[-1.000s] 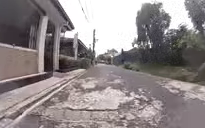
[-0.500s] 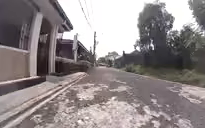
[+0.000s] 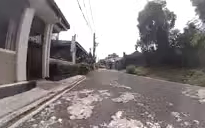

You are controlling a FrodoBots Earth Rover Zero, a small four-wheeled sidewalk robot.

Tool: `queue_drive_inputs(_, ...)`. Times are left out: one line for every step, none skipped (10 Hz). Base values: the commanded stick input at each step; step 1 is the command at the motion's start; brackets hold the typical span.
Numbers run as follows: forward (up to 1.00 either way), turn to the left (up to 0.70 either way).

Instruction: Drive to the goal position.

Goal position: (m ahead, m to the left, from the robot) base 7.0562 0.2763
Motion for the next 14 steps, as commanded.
queue_drive_inputs(1.0,0.0)
queue_drive_inputs(1.0,0.0)
queue_drive_inputs(1.0,0.0)
queue_drive_inputs(1.0,0.0)
queue_drive_inputs(1.0,0.0)
queue_drive_inputs(1.0,0.0)
queue_drive_inputs(1.0,0.0)
queue_drive_inputs(1.0,0.0)
queue_drive_inputs(1.0,0.0)
queue_drive_inputs(1.0,0.0)
queue_drive_inputs(1.0,0.0)
queue_drive_inputs(1.0,0.0)
queue_drive_inputs(1.0,0.0)
queue_drive_inputs(1.0,0.0)
